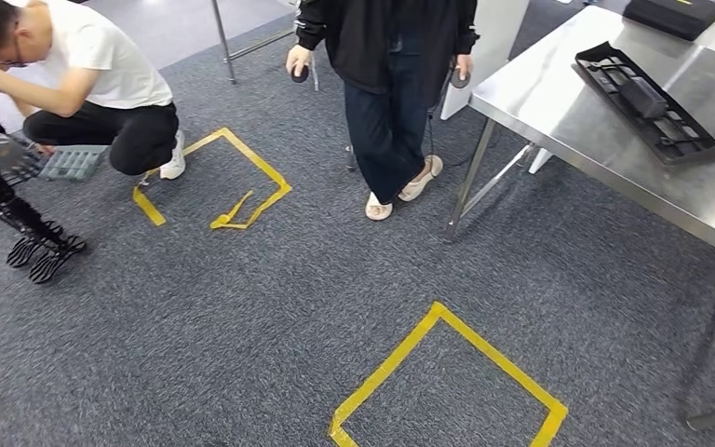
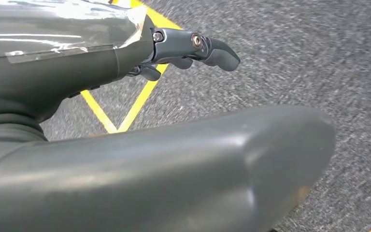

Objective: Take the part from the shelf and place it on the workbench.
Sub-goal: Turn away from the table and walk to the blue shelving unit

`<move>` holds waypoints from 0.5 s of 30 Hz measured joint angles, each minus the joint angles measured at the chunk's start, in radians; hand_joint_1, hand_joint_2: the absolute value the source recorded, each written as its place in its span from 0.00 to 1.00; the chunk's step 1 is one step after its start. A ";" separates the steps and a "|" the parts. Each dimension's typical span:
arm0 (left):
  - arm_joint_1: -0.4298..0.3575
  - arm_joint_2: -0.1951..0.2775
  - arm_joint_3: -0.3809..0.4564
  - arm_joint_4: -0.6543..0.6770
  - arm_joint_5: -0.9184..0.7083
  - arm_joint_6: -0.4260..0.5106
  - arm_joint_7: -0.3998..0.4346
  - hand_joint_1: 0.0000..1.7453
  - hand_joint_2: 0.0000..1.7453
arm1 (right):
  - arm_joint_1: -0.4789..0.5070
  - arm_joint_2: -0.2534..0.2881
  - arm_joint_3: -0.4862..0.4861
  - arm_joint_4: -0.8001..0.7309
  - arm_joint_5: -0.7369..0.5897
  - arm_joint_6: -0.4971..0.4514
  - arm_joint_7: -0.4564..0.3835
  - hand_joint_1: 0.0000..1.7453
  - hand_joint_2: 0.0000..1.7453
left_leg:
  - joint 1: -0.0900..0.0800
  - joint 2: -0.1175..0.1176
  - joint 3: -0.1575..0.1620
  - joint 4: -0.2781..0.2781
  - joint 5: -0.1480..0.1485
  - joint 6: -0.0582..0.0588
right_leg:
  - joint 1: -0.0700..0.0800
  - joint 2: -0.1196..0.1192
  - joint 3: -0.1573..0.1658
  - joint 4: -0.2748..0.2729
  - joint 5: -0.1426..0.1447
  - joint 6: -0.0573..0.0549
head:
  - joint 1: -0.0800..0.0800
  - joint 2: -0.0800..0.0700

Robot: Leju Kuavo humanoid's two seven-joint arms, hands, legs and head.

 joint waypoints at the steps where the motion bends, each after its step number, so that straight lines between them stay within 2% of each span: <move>1: 0.000 0.000 0.000 0.000 0.000 0.000 0.000 0.00 0.00 | 0.000 0.000 0.000 0.000 0.000 0.000 0.000 0.00 0.00 | 0.001 -0.013 0.000 0.001 0.002 -0.003 | -0.001 0.013 0.036 -0.073 0.029 0.008 | 0.001 0.000; 2: 0.000 -0.001 0.000 0.000 0.000 0.000 0.000 0.00 0.00 | -0.001 0.000 0.000 0.000 0.000 0.000 0.000 0.00 0.00 | -0.001 -0.024 -0.002 0.003 0.004 -0.007 | -0.002 0.035 0.073 -0.149 0.055 0.012 | 0.002 0.000; 3: 0.000 -0.001 0.000 0.000 0.000 0.000 0.000 0.00 0.00 | -0.001 0.000 0.000 0.000 0.000 0.000 -0.001 0.00 0.00 | -0.003 -0.034 -0.003 0.004 0.006 -0.011 | -0.003 0.051 0.101 -0.208 0.075 0.011 | 0.002 0.000; 4: 0.000 -0.001 0.000 0.000 0.000 0.000 0.000 0.00 0.00 | -0.001 0.000 0.000 0.000 0.000 0.000 -0.001 0.00 0.00 | -0.004 -0.042 -0.006 0.005 0.008 -0.016 | -0.003 0.064 0.115 -0.240 0.085 0.007 | 0.002 0.000; 5: 0.001 -0.001 0.000 0.000 0.001 0.000 0.000 0.00 0.00 | -0.001 0.000 0.001 0.000 0.001 0.000 -0.002 0.00 0.00 | -0.005 -0.050 -0.008 0.005 0.011 -0.022 | 0.000 0.064 0.119 -0.249 0.088 0.001 | 0.002 0.000; 7: 0.003 0.000 0.000 0.000 0.004 0.001 0.000 0.00 0.00 | -0.003 0.001 0.002 0.000 0.001 0.000 -0.002 0.00 0.00 | -0.002 -0.059 -0.016 0.005 0.016 -0.034 | -0.001 0.044 0.120 -0.250 0.097 -0.014 | 0.001 0.000; 8: 0.004 0.000 0.000 0.000 0.005 0.002 0.000 0.00 0.00 | -0.004 0.001 0.002 0.000 0.002 0.000 -0.002 0.00 0.00 | -0.001 -0.047 -0.024 0.017 0.006 -0.039 | -0.003 0.034 0.120 -0.252 0.101 -0.022 | 0.001 0.000; 9: 0.005 0.000 0.000 0.000 0.006 0.002 -0.001 0.00 0.00 | -0.004 0.001 0.003 0.000 0.002 0.001 -0.002 0.00 0.00 | 0.000 -0.025 -0.041 0.048 -0.016 -0.043 | -0.005 0.022 0.119 -0.255 0.105 -0.029 | -0.002 0.000; 11: 0.004 0.001 0.000 0.000 0.007 0.004 -0.002 0.00 0.00 | -0.003 0.001 0.004 0.000 0.002 0.002 -0.002 0.00 0.00 | 0.001 0.025 -0.095 0.167 -0.087 -0.050 | -0.003 -0.005 0.115 -0.256 0.107 -0.037 | -0.005 0.000; 12: 0.004 0.001 0.000 0.000 0.007 0.004 -0.002 0.00 0.00 | -0.001 0.001 0.004 0.000 0.002 0.004 -0.001 0.00 0.00 | 0.004 0.036 -0.124 0.234 -0.118 -0.054 | -0.001 -0.020 0.114 -0.255 0.107 -0.039 | -0.006 0.000; 13: 0.005 0.001 0.000 0.000 0.007 0.005 -0.002 0.00 0.00 | -0.001 0.000 0.004 0.000 0.002 0.005 0.000 0.00 0.00 | 0.006 0.042 -0.143 0.279 -0.133 -0.057 | 0.000 -0.035 0.113 -0.255 0.106 -0.039 | -0.006 0.000; 14: 0.006 0.001 0.000 0.000 0.007 0.005 -0.002 0.00 0.00 | -0.001 0.000 0.004 0.000 0.002 0.007 0.000 0.00 0.00 | 0.009 0.047 -0.144 0.289 -0.129 -0.060 | 0.001 -0.049 0.113 -0.255 0.106 -0.039 | -0.006 0.000; 15: 0.007 0.001 0.000 0.000 0.007 0.006 -0.002 0.00 0.00 | -0.003 0.000 0.004 0.000 0.003 0.009 0.001 0.00 0.00 | 0.012 0.053 -0.123 0.258 -0.108 -0.061 | 0.000 -0.061 0.113 -0.255 0.106 -0.038 | -0.006 0.000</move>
